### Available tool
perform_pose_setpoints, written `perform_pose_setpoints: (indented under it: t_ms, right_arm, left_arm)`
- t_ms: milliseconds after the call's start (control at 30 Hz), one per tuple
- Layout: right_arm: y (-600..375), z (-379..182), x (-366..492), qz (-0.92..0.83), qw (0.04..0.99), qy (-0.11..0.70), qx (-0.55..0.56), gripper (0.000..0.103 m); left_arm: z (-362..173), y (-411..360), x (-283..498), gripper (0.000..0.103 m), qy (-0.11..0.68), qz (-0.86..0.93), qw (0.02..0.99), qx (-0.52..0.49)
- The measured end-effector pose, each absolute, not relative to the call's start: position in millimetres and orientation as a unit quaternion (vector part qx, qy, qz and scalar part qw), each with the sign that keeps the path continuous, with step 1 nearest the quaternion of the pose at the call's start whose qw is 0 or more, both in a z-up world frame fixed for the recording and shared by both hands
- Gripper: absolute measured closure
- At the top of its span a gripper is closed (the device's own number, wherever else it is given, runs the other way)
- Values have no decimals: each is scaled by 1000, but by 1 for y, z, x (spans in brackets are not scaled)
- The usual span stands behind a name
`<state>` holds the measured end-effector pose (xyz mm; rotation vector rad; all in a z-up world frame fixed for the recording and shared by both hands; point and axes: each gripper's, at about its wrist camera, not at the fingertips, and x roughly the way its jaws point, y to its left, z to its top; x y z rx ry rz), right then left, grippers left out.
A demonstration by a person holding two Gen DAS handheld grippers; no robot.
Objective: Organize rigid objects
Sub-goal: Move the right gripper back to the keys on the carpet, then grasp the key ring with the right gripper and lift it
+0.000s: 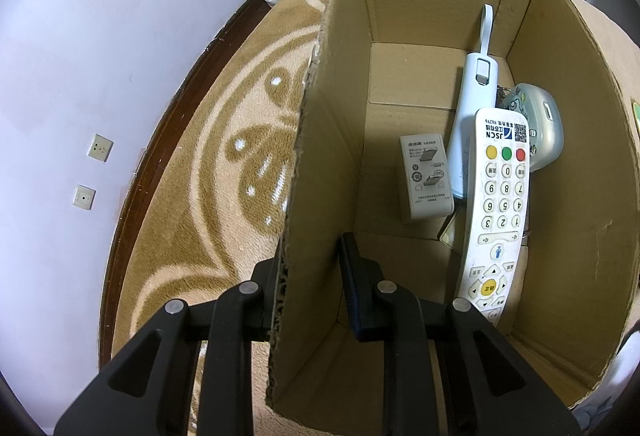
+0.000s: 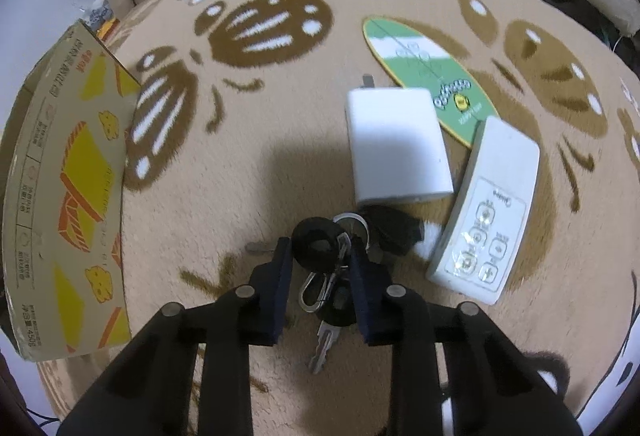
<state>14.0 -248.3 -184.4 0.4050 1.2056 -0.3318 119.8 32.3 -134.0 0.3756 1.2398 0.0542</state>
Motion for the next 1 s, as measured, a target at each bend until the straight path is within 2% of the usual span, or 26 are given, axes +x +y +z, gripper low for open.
perform_pose_setpoints:
  t_ms: [67, 200, 1000]
  right_arm:
    - [-245, -180, 14, -153, 801, 548, 188, 78]
    - [-248, -167, 15, -141, 822, 516, 197, 92]
    - [-230, -128, 26, -128, 869, 453, 150, 97]
  left_arm:
    - [-134, 33, 120, 81, 577, 25, 797, 174]
    - [-134, 32, 120, 81, 577, 25, 797, 175]
    - [-134, 34, 121, 82, 581, 25, 797, 165]
